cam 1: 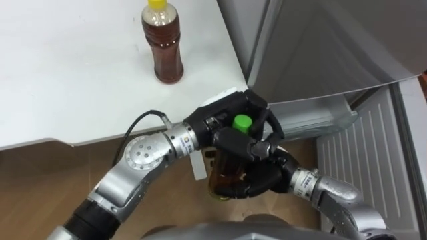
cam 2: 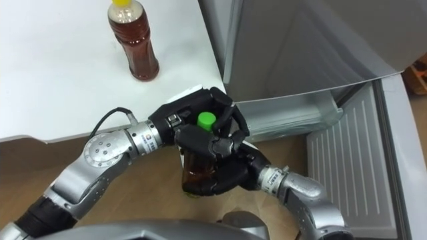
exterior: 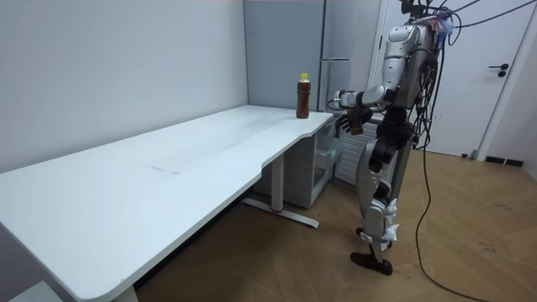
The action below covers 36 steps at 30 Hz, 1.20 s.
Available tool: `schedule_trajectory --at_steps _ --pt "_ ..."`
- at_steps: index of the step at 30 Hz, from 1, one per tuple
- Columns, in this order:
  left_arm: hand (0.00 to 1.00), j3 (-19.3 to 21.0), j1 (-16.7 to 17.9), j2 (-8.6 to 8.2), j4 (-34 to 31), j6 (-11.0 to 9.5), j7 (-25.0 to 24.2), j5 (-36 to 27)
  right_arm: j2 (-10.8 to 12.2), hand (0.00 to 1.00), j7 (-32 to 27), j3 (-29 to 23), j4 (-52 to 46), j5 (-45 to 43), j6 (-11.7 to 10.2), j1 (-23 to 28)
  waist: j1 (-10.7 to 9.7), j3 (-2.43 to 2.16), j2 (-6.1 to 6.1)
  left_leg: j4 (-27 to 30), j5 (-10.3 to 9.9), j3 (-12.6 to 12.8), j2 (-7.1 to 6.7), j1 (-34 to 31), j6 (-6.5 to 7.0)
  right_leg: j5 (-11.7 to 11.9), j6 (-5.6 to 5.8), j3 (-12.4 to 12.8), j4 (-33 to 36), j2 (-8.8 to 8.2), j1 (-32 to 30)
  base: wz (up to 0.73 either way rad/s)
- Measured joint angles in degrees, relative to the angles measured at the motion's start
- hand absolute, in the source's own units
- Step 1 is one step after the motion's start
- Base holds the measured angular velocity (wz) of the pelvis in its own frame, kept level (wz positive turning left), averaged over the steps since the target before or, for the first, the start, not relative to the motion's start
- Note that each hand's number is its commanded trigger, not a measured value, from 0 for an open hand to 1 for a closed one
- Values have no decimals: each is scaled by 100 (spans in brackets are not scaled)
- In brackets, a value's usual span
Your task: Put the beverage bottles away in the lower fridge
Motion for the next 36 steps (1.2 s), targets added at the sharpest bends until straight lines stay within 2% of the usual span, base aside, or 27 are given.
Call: schedule_trajectory --at_steps 7,9,19,20,21,22,31,36 --pt "100 68 1 -18 85 21 -16 -77 -49 100 90 211 -64 -32 -39 -8 29 9 -30 28 1 21 6 -62 1 -1 1 4 2 -15 -71 0" --pt "100 6 2 -73 85 21 -22 -64 -37 100 79 234 -64 -60 -34 -16 45 10 -32 38 1 22 1 -71 1 -1 2 -10 2 -13 -71 2" --pt "100 -8 1 -84 95 23 -14 -181 -31 100 243 280 -71 -48 -46 -17 33 17 -55 64 -4 4 6 -118 6 -1 2 -20 38 -12 -111 0" --pt "80 -8 1 -84 95 23 -12 -181 -31 100 247 280 -71 -48 -46 -17 32 17 -55 64 -4 4 6 -120 6 -1 2 -20 38 -12 -114 0" --pt "53 -8 1 -91 95 23 -12 -182 -26 100 255 282 -70 -49 -46 -16 36 17 -57 61 -4 8 5 -117 6 -1 2 -16 38 -12 -115 0" --pt "0 -8 1 -97 95 23 -12 -182 -23 100 260 284 -70 -49 -45 -16 36 16 -57 60 -4 16 5 -114 6 -1 2 -16 38 -12 -115 0" --pt "0 64 17 -113 102 26 -19 -204 -16 100 335 274 -70 -27 -39 -15 35 19 -106 57 -3 30 6 -99 7 -1 2 -13 38 -12 -99 0" --pt "0 100 22 -30 127 25 -39 -197 -84 100 314 264 -70 -65 163 23 18 18 -125 46 -7 32 7 -96 9 -1 2 -26 24 -8 -88 0"
